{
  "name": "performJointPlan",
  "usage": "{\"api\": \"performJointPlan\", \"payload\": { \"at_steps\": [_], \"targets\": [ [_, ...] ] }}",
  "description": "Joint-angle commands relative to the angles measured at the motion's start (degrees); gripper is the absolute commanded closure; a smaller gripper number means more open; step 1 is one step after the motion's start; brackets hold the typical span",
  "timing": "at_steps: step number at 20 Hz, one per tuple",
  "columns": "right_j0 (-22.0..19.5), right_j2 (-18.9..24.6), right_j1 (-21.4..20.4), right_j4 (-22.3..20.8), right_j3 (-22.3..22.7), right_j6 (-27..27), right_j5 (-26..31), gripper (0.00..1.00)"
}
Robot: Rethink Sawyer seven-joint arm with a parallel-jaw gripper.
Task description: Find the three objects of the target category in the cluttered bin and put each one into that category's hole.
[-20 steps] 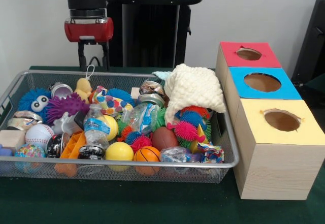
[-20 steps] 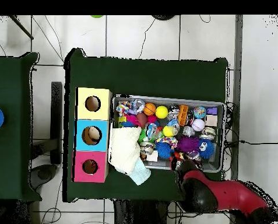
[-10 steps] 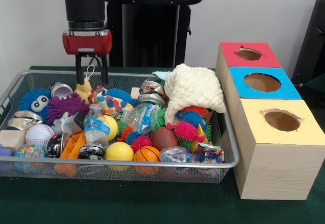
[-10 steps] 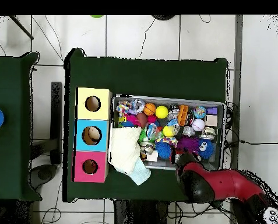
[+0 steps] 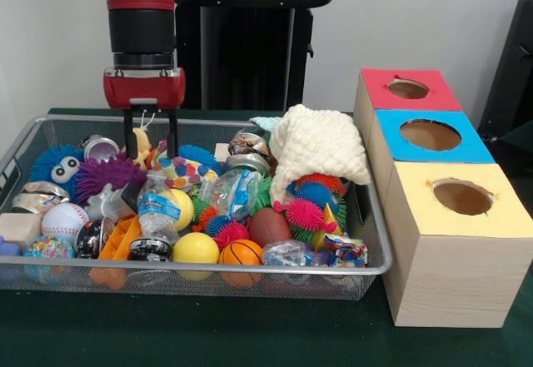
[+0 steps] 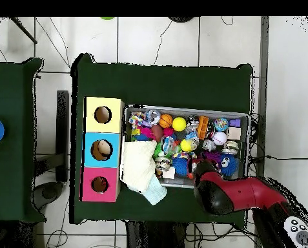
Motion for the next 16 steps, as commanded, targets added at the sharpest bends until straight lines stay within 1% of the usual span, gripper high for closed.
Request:
{"api": "performJointPlan", "payload": {
  "at_steps": [1,4,8,9,13,16],
  "targets": [
    [2.04,-3.7,1.59,-5.49,-8.07,-0.02,-1.66,0.0],
    [1.6,-2.93,0.98,-5.26,-7.97,-1.33,0.66,0.0],
    [-0.17,-0.94,0.55,-4.22,-6.8,-3.68,4.44,0.0],
    [-1.23,-0.18,0.41,-4.01,-6.31,-4.76,5.4,0.0],
    [-3.6,0.97,1.73,-3.94,-5.28,-6.57,6.91,0.0],
    [-4.66,1.16,1.5,-4.17,-3.99,-7.05,7.17,0.0]
  ]
}}
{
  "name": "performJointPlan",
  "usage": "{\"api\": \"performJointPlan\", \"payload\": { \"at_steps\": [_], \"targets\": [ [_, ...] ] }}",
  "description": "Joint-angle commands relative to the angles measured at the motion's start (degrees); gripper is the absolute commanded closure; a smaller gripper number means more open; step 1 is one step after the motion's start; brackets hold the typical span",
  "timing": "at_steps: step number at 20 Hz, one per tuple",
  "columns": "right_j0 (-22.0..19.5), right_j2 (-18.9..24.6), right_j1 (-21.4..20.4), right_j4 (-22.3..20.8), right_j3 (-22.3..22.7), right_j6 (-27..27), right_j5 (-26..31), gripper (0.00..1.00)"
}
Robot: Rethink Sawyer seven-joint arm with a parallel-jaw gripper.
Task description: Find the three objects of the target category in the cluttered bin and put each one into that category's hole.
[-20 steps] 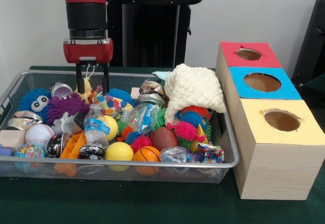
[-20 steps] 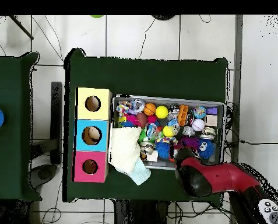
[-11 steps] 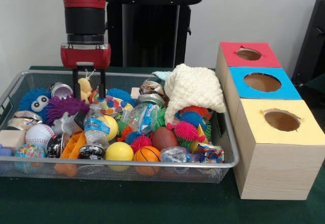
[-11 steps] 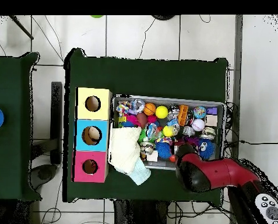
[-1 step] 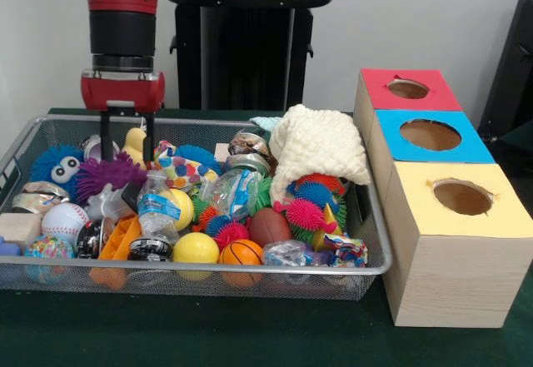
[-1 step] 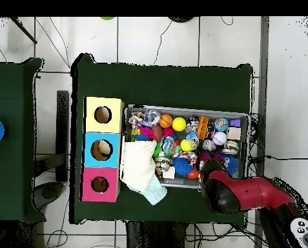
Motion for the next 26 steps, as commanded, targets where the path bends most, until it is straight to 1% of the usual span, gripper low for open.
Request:
{"api": "performJointPlan", "payload": {
  "at_steps": [1,5,8,11,14,15,18,19,21,26],
  "targets": [
    [-3.47,2.5,1.09,-3.38,-1.34,-7.24,7.24,0.0],
    [-4.96,2.98,1.29,-3.0,0.43,-7.8,8.32,0.0],
    [-5.05,3.36,2.27,-2.28,1.09,-7.52,9.45,0.0],
    [-3.94,2.49,2.94,-2.67,1.83,-5.26,8.09,0.0],
    [-3.83,2.71,3.16,-2.28,2.41,-4.03,7.29,0.0],
    [-3.3,2.47,2.82,-2.24,3.0,-2.75,5.95,0.0],
    [-3.76,4.04,1.7,-1.06,4.44,-2.0,5.13,0.0],
    [-4.9,5.53,1.59,-0.15,5.11,-2.14,5.34,0.0],
    [-4.58,5.66,1.47,0.33,5.73,-0.97,4.55,0.0],
    [-2.54,3.52,1.03,-0.84,6.38,1.26,1.64,0.0]
  ]
}}
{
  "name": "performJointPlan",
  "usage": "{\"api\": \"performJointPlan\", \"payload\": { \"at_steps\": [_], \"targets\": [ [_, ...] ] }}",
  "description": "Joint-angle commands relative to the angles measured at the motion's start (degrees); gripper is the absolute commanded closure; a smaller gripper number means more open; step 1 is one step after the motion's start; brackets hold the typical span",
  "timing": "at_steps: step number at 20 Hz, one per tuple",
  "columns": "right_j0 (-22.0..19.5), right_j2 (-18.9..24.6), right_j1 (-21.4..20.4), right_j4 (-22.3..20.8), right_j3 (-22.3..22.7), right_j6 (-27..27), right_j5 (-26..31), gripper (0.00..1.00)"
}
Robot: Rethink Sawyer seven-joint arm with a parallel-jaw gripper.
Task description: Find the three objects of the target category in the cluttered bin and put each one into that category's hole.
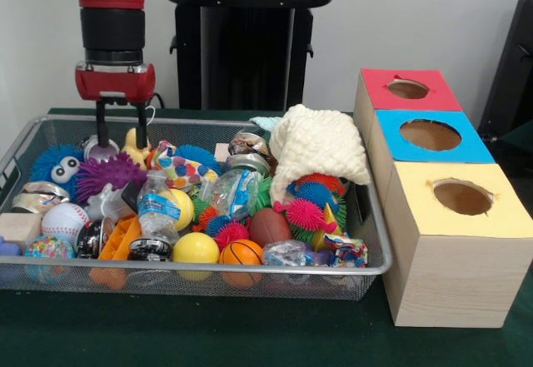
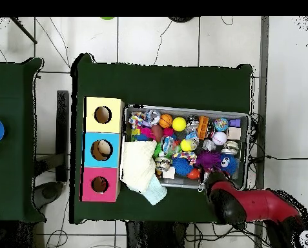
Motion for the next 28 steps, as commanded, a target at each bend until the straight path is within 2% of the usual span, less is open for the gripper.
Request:
{"api": "performJointPlan", "payload": {
  "at_steps": [1,8,11,17,21,28],
  "targets": [
    [1.82,2.37,0.74,-1.11,2.65,1.45,-1.13,0.0],
    [5.01,-3.02,4.4,-3.87,0.02,3.02,-4.79,0.0],
    [7.69,-7.26,7.3,-5.51,-2.96,3.29,-6.2,0.0],
    [11.49,-12.81,11.81,-7.25,-8.48,2.82,-7.15,0.0],
    [13.54,-14.94,10.95,-6.74,-9.44,2.92,-6.75,0.0],
    [16.17,-17.56,6.85,-5.14,-7.1,2.56,-5.87,0.0]
  ]
}}
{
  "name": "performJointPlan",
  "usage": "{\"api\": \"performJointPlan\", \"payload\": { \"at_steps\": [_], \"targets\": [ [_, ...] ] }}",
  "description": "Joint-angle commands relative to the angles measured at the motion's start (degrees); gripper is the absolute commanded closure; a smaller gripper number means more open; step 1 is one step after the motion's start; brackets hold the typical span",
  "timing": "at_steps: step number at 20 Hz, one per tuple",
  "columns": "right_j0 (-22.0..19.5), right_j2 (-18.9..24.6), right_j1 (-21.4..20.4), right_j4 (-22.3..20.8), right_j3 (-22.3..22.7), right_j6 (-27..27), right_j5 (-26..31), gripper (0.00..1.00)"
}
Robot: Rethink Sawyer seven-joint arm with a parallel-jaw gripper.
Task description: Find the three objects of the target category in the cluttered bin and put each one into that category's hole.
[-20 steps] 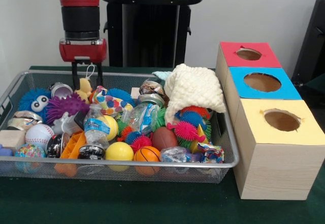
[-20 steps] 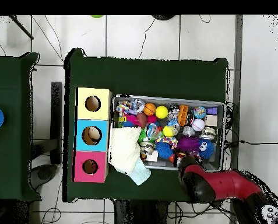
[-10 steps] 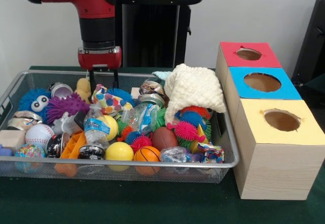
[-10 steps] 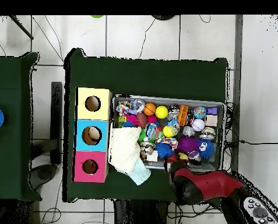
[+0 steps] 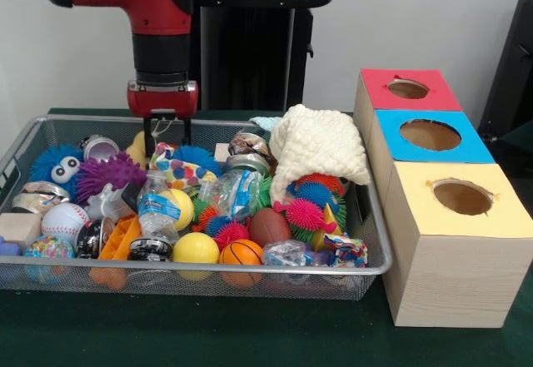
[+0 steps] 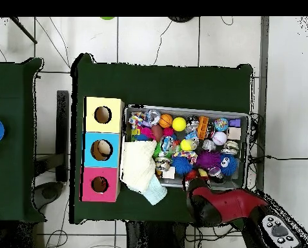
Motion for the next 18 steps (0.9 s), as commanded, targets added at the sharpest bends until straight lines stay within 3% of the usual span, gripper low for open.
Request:
{"api": "performJointPlan", "payload": {
  "at_steps": [1,7,9,14,18],
  "targets": [
    [1.53,-3.66,-1.14,-1.83,-4.25,2.03,2.09,0.0],
    [-7.26,8.05,-8.67,3.3,2.02,-5.08,11.23,0.0],
    [-8.64,9.71,-9.62,3.94,2.75,-5.85,12.32,0.0],
    [-11.21,11.7,-9.44,3.01,2.93,-5.41,12.14,0.0],
    [-10.29,10.1,-8.21,0.99,1.49,-3.86,11.33,0.0]
  ]
}}
